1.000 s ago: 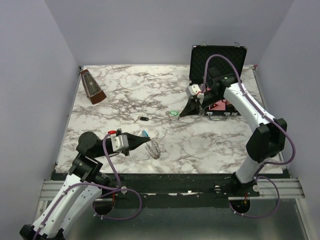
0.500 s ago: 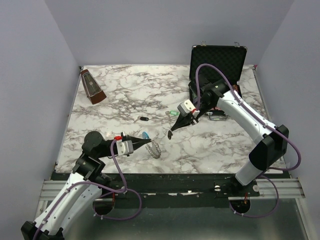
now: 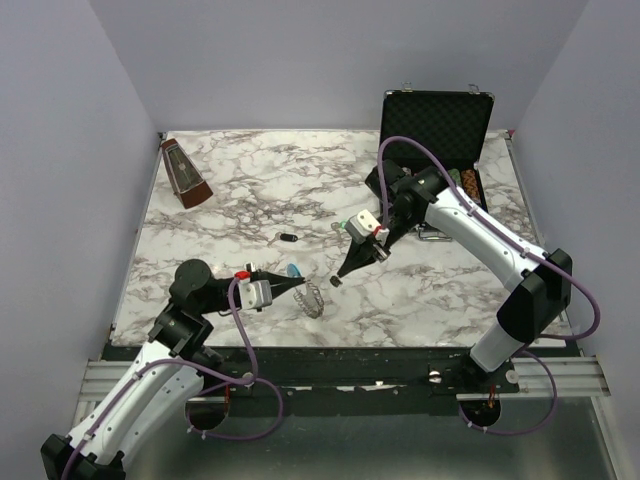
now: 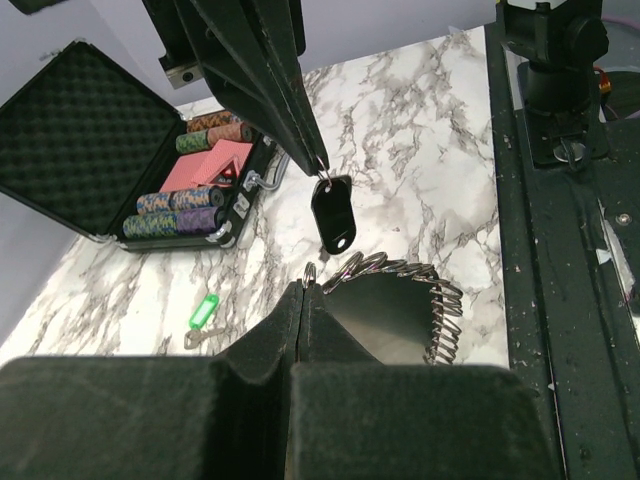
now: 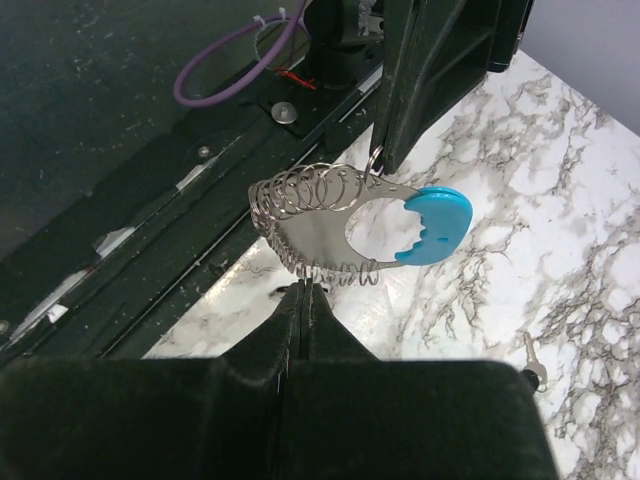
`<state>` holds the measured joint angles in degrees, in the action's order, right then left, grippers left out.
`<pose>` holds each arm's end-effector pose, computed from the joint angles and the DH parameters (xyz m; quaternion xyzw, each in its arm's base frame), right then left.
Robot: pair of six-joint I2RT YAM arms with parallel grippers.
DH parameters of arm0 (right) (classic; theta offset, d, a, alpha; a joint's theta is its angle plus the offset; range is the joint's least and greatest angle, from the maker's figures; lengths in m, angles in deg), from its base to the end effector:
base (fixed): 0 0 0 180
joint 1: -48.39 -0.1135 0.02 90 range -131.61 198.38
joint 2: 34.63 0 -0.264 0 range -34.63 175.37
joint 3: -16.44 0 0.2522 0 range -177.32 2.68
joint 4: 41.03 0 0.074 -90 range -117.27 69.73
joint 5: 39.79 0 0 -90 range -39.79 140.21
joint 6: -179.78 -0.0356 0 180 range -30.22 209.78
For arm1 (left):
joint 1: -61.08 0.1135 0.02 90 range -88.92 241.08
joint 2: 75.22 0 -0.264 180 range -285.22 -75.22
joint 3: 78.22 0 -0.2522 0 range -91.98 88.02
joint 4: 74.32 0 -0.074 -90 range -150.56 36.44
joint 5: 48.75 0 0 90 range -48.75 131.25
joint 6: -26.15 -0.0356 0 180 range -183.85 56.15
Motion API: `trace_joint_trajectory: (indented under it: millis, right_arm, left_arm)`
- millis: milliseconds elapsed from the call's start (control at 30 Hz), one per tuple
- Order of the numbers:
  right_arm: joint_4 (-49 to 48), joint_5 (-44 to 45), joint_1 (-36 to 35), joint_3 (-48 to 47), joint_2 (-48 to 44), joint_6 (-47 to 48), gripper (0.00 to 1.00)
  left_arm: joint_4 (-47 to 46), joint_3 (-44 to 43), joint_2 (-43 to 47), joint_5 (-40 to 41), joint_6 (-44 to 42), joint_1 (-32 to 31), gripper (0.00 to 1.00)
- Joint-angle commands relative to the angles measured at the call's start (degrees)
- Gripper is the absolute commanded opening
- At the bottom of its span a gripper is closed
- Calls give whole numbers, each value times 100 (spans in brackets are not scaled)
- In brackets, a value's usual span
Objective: Put the keys on the keyring
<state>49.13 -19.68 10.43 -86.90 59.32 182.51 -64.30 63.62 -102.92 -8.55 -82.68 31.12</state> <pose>0.2166 0.2114 0.3329 -0.7618 0.2989 0.4766 0.3212 0.1001 -0.0891 0.2827 0.5361 0.4584 -0.3576 0.6120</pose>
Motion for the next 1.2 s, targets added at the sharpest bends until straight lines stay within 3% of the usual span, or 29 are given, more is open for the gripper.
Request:
trace_joint_trajectory:
  millis: [0,200,467,800,1167]
  right_arm:
    - [481,-78,-89,-366,44,-780,1]
    - [-475,308,-142,-420,79,-2617,1]
    - [-1540,1143,-362,-200,62,-4051,1]
    - [-1909,1908,-774,-236,299,-4254,1]
    - [-1787,1513,-801,-279,299,-4167,1]
  left_arm:
    - [-91,-47,-77,295,81,-63,0]
    - [50,-108,-235,664,151,-98,0]
    - [102,-170,-446,586,230,-98,0]
    - [-100,-205,-578,322,871,-89,0]
    - [-1347,348,-227,374,2839,25,0]
